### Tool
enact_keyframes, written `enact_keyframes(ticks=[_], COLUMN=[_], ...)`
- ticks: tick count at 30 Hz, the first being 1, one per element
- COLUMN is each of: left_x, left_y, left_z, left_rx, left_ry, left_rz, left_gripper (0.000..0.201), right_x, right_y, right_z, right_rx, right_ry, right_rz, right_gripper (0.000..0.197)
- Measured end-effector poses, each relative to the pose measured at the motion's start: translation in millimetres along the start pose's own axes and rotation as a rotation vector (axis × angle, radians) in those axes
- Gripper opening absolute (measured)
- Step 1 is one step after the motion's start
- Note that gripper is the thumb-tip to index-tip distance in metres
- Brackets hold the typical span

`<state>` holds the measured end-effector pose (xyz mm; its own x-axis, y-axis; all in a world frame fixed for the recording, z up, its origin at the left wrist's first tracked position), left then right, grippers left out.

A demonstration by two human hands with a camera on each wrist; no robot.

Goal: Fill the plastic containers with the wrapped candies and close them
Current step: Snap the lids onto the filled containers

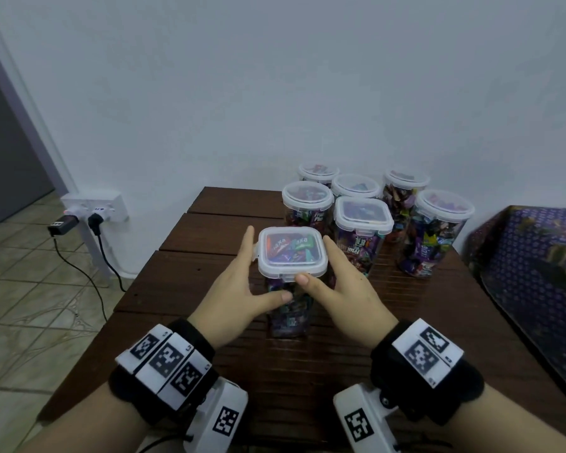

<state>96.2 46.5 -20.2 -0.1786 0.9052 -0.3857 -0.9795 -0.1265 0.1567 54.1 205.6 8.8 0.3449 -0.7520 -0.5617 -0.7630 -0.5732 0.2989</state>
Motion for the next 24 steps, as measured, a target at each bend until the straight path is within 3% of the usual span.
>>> enact_keyframes(ticks=[7, 11, 20, 24], left_x=[7.1, 10.6, 12.8, 6.3], left_y=[-0.9, -1.1, -1.6, -2.8], left_z=[0.2, -1.9, -2.3, 13.9], left_rx=[-0.028, -0.026, -0.021, 0.039], left_ry=[-0.032, -0.066, -0.117, -0.101], left_rz=[0.013, 0.018, 0.027, -0.051], left_gripper=[0.108, 0.106, 0.114, 0.083], right_x=[7.3, 9.9, 10.8, 9.8], right_y=[-1.9, -2.3, -2.2, -0.5], right_z=[-0.3, 6.8, 9.1, 8.7], right_rx=[-0.018, 0.035, 0.047, 0.01], right_ry=[0.111, 0.087, 0.206, 0.259], right_rz=[0.024, 0.038, 0.024, -0.013], right_gripper=[0.038, 0.048, 0.048, 0.05])
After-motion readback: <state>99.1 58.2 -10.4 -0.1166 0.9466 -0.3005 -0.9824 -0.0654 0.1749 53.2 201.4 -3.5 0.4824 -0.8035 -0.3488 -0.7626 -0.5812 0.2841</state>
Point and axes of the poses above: each hand's wrist, its own y-axis towards the middle knuckle, its own x-axis out of the palm, z = x × y, the point moved 5 cm from there along y, towards the middle knuckle, and after that the axes turned 1 degree about -y, right-handed, at the moved point
